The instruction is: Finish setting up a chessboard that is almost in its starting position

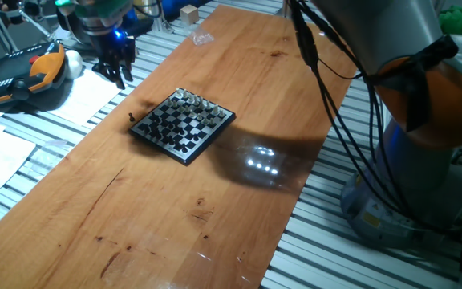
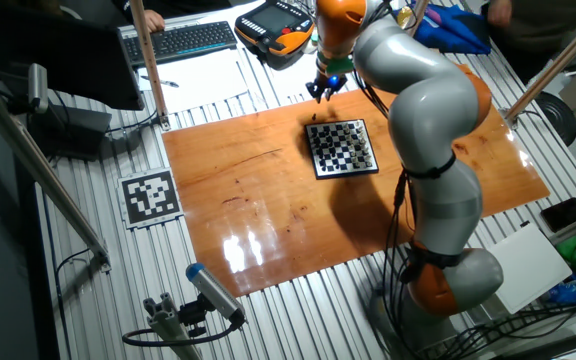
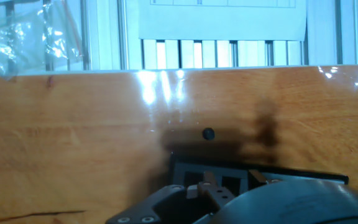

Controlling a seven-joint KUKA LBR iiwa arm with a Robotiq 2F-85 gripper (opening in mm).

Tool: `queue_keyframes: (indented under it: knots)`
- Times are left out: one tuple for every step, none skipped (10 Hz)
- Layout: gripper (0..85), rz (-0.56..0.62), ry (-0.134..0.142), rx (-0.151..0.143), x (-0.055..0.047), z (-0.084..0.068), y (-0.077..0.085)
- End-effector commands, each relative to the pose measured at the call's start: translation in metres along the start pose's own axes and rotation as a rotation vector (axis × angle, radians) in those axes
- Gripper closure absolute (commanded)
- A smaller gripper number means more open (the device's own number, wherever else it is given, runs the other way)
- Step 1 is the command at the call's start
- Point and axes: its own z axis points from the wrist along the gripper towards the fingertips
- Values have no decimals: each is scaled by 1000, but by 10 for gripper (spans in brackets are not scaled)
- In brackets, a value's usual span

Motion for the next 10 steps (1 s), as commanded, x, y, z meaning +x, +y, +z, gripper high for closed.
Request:
queue_keyframes:
  knots:
    - [510, 1, -4, -2, -2, 6, 0]
    - [510, 1, -4, -5, -4, 13, 0]
    - [510, 3, -2, -7, -4, 18, 1]
    - [510, 3, -1, -8, -5, 22, 1]
    - [510, 2, -1, -8, -6, 26, 0]
    - [510, 2, -2, -10, -8, 32, 0]
    - [510, 2, -7, -13, -8, 39, 0]
    - [510, 0, -10, -16, -9, 42, 0]
    - [510, -3, -4, -16, -9, 42, 0]
    - [510, 0, 4, -24, -9, 42, 0]
